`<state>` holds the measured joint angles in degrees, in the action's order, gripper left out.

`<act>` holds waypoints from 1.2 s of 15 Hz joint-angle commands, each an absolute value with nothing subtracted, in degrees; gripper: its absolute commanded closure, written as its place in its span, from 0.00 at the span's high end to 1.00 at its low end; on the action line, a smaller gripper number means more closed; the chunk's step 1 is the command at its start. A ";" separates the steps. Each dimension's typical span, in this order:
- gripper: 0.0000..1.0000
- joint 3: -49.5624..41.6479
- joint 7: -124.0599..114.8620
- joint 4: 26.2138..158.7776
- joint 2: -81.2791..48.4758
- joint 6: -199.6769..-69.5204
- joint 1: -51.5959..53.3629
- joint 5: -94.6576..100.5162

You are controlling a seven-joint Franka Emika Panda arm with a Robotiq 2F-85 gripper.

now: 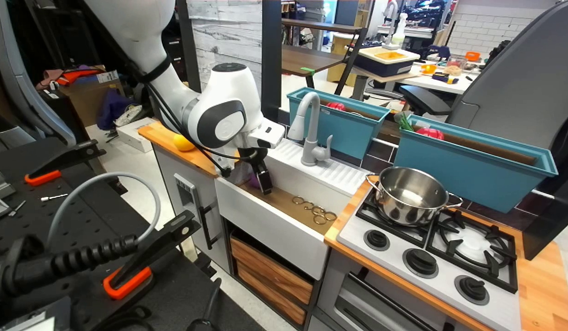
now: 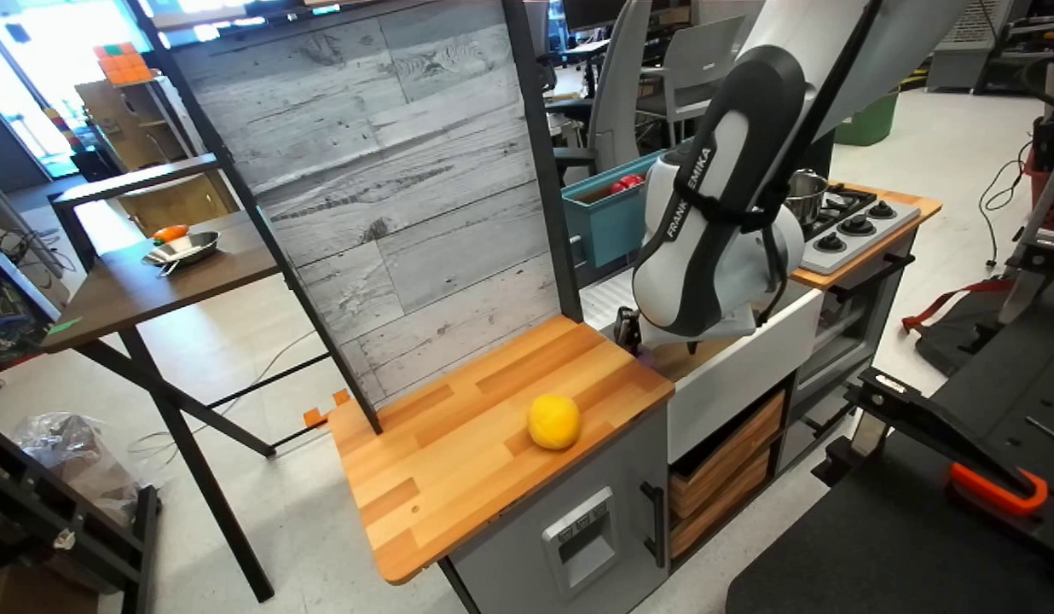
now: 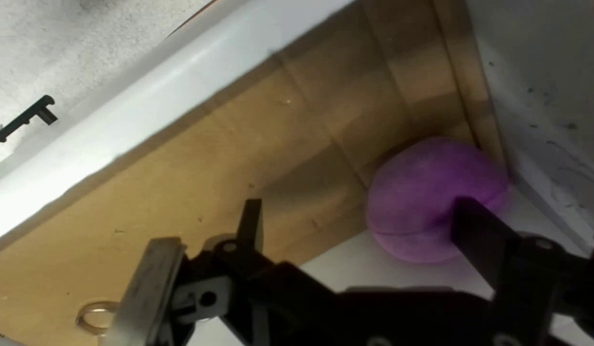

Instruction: Pick up the purple toy and put it on the countertop.

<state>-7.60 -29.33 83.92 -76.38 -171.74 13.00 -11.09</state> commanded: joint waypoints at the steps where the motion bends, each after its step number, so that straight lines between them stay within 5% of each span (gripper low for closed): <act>1: 1.00 -4.11 -28.25 78.42 -79.03 -168.36 10.56 -13.63; 9: 1.00 -0.59 -28.29 72.99 -81.58 -163.97 7.75 -13.90; 10: 0.92 -0.07 -28.30 72.70 -81.65 -164.05 7.43 -14.09; 11: 0.72 0.74 -27.99 72.44 -81.68 -164.02 6.90 -14.23; 13: 0.67 2.13 -27.59 72.70 -81.62 -165.42 6.15 -14.96; 18: 0.29 4.35 -25.23 74.52 -80.70 -169.00 4.93 -15.10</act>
<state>1.64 -28.08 76.35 -78.70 -166.74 5.17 -13.25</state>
